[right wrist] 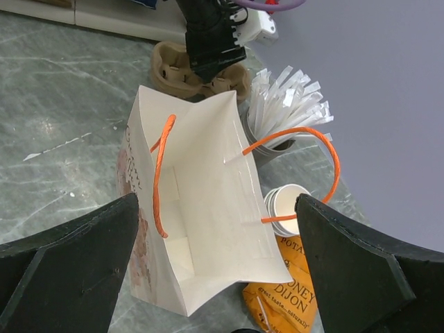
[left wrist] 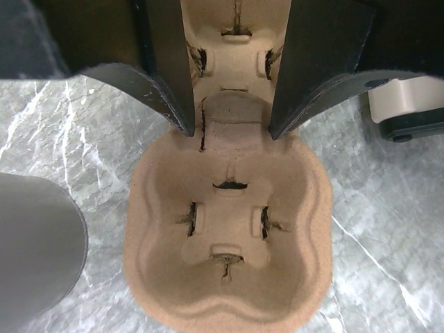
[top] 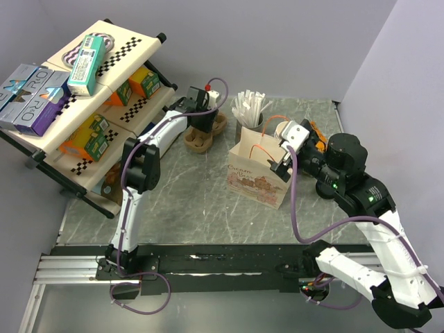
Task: Pack the takeout coffee
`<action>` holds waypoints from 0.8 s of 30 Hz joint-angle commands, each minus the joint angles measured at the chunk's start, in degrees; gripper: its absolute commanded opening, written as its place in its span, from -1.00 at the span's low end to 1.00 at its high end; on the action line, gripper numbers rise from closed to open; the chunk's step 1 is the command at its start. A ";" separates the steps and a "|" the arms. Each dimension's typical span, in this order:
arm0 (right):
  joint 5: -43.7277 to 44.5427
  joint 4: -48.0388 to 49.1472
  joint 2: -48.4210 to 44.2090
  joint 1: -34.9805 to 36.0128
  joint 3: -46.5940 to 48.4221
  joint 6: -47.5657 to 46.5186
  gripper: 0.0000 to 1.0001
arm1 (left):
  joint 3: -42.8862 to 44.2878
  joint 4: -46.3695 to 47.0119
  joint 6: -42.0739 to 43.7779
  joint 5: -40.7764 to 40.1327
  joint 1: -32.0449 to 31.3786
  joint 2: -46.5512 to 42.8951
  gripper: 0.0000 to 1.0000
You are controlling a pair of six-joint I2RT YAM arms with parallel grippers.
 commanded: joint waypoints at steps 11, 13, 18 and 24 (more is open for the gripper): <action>0.91 3.26 0.27 -0.47 0.20 -0.93 1.00 | 3.31 0.55 0.25 0.80 -0.36 0.62 -0.21; 1.70 3.78 0.53 -0.47 0.47 -1.19 1.00 | 3.31 0.90 0.51 0.98 -0.44 -1.13 -0.42; 2.58 4.93 1.58 -0.65 1.87 -0.93 0.99 | 3.57 0.64 2.01 0.46 -0.53 -4.39 -0.72; 2.23 5.54 3.26 -0.91 3.72 -0.49 0.99 | -0.28 3.44 4.11 -0.60 -0.45 -10.28 -0.98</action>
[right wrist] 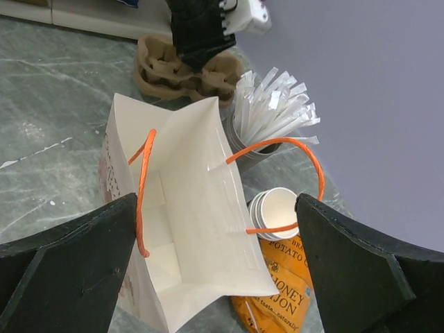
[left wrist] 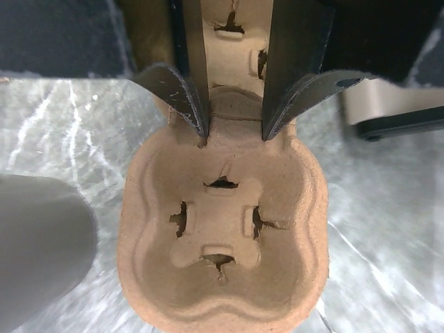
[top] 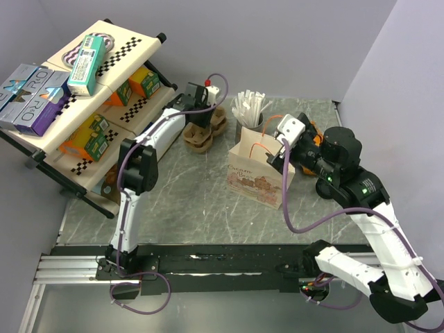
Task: Pack the takeout coffee
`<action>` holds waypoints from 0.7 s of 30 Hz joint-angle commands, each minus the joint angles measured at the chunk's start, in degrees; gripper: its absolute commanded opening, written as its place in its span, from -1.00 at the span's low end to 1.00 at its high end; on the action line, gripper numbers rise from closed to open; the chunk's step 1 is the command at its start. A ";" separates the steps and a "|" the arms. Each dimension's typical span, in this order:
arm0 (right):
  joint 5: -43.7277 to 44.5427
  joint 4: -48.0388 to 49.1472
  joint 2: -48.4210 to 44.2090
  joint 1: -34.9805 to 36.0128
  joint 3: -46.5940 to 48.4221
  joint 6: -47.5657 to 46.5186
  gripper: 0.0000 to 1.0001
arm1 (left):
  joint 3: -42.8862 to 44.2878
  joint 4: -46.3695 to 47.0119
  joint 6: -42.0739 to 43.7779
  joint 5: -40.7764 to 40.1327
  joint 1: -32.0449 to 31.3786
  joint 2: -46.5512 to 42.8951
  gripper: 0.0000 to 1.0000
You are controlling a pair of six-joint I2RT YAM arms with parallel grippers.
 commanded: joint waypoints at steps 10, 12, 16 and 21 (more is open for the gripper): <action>-2.24 -1.58 7.08 -12.58 12.71 10.62 0.99 | -12.33 4.25 1.49 11.41 0.89 -21.14 -0.98; -6.96 -3.53 10.42 -16.21 17.29 12.13 0.98 | -16.84 7.24 0.79 13.35 0.90 -25.65 -0.98; -15.41 -7.23 14.21 -22.02 20.73 10.12 0.93 | -24.40 8.65 -1.76 14.93 0.90 -35.75 -0.98; -25.18 -10.82 16.14 -25.98 20.02 7.75 0.93 | -28.45 9.35 -2.64 15.98 0.90 -42.71 -0.98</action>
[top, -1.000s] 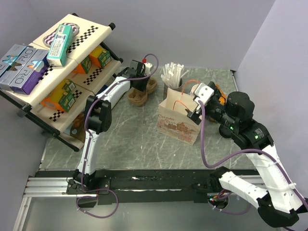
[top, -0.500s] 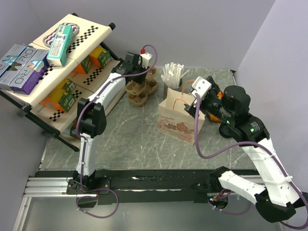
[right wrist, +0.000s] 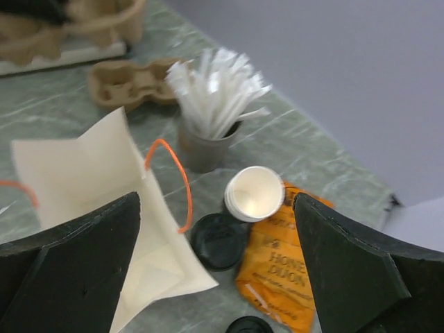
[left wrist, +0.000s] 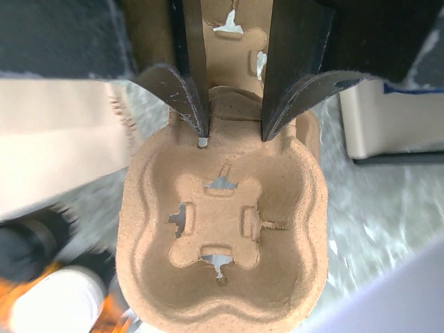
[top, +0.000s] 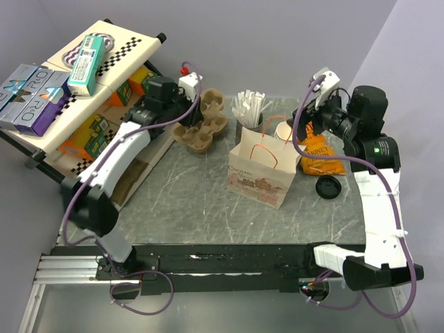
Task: Pack the takeout coffee
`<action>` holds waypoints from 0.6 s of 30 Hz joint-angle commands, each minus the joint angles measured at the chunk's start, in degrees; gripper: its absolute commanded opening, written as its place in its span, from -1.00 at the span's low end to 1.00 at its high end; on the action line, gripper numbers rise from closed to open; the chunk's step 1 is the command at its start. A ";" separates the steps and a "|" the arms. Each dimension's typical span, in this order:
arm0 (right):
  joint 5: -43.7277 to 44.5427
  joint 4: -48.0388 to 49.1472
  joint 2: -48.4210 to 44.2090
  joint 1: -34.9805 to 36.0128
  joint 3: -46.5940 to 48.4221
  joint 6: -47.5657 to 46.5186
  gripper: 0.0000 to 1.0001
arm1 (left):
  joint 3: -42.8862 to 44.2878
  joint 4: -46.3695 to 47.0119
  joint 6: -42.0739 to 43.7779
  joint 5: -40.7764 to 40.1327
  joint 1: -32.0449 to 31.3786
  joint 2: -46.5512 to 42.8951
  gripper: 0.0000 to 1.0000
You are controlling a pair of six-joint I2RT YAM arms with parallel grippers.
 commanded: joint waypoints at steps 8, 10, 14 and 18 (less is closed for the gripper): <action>-17.66 -11.45 4.31 -3.77 -0.61 -6.03 0.89 | -4.04 4.31 -0.56 4.49 0.02 -14.43 -0.98; -17.84 -13.82 5.02 -4.03 -0.88 -8.65 0.86 | -2.99 4.48 -0.38 7.03 0.02 -15.57 -0.98; -17.49 -14.97 6.25 -4.47 -3.07 -11.92 0.83 | -1.84 6.59 -0.38 10.12 -0.15 -17.33 -0.98; -17.05 -13.83 7.39 -4.38 -4.92 -12.89 0.75 | -0.35 7.30 0.23 14.16 -0.15 -18.39 -0.98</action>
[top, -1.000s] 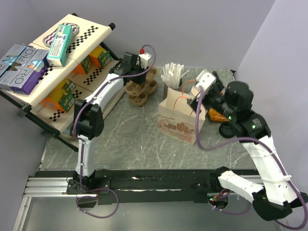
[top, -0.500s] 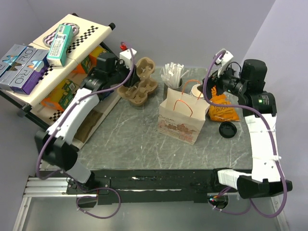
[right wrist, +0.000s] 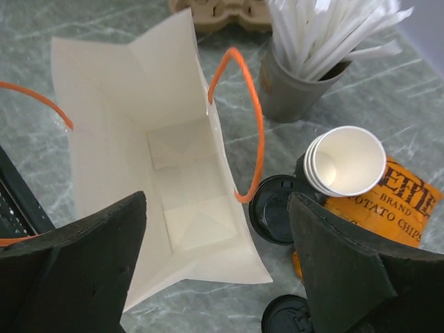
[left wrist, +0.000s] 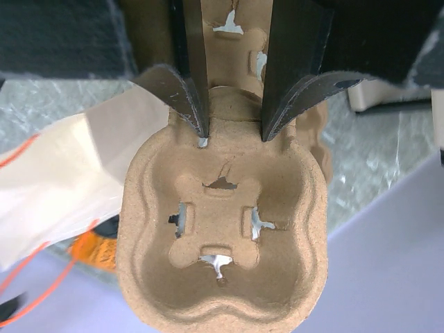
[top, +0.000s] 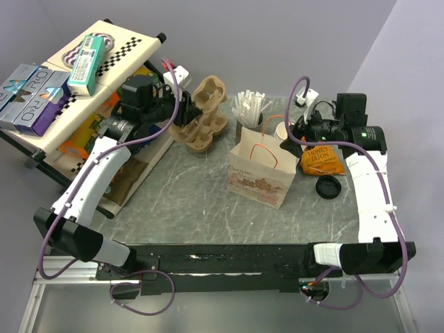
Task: Pack the takeout coffee
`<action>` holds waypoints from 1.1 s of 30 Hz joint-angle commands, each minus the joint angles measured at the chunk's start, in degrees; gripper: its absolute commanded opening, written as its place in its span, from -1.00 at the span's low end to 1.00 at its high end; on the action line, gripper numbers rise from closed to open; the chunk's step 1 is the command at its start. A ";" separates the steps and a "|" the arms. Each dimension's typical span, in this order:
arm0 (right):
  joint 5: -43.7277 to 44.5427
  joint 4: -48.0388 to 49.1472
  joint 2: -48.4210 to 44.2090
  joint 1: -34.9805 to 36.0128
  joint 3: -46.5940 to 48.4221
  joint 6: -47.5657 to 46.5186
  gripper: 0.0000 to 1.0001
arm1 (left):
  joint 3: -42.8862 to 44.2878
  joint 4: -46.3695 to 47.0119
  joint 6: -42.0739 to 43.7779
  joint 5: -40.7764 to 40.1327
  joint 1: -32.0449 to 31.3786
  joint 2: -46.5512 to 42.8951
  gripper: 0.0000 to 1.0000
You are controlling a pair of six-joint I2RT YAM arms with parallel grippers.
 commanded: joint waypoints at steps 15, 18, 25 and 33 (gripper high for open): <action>-3.35 -4.36 7.53 -0.42 0.17 -9.26 0.12 | 9.32 1.91 4.66 7.79 -0.33 -4.63 -0.99; -3.27 -5.51 8.50 -0.42 0.96 -10.41 0.07 | 10.90 0.95 5.63 7.53 -0.33 -4.63 -0.99; -2.92 -11.12 12.54 -0.42 5.79 -11.47 -0.52 | 10.82 0.77 5.20 9.55 -0.33 -6.47 -0.99; -6.69 -15.09 9.05 0.36 9.41 -11.38 -1.00 | 4.32 2.62 7.73 6.22 -2.26 -11.49 -0.99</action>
